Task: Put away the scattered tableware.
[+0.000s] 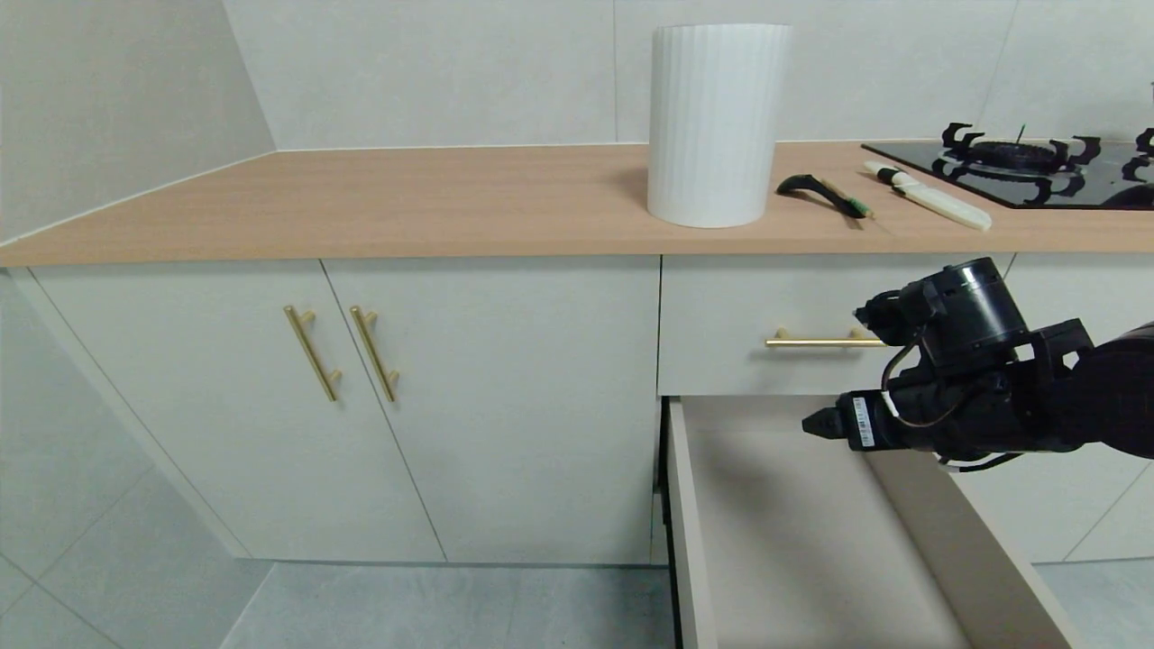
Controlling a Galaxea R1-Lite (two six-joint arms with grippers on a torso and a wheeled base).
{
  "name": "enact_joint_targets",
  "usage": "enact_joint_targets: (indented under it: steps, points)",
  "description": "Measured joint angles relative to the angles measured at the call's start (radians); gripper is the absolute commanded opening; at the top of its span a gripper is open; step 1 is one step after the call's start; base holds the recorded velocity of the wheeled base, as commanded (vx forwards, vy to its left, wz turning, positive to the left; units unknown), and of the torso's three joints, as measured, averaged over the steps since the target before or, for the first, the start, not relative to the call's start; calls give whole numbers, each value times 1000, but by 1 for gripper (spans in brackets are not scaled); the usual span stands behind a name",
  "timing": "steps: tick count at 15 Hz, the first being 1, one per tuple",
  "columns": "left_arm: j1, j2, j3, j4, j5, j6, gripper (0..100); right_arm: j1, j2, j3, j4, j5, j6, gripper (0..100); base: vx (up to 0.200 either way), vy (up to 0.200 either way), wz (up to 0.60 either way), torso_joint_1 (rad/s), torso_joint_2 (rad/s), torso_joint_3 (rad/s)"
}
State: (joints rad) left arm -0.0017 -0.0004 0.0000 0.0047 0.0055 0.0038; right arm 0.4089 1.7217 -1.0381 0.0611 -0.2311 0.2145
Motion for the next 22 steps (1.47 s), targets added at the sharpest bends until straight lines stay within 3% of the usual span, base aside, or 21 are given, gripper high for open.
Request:
enact_joint_targets:
  steps: [16, 22]
  points:
    - [0, 0, 0, 0, 0, 0, 100, -1, -3, 0, -20, -25, 0, 100, 0, 0, 0, 165, -457, -295]
    - [0, 0, 0, 0, 0, 0, 100, -1, 14, -16, -151, -26, -10, 100, 0, 0, 0, 66, -147, -87]
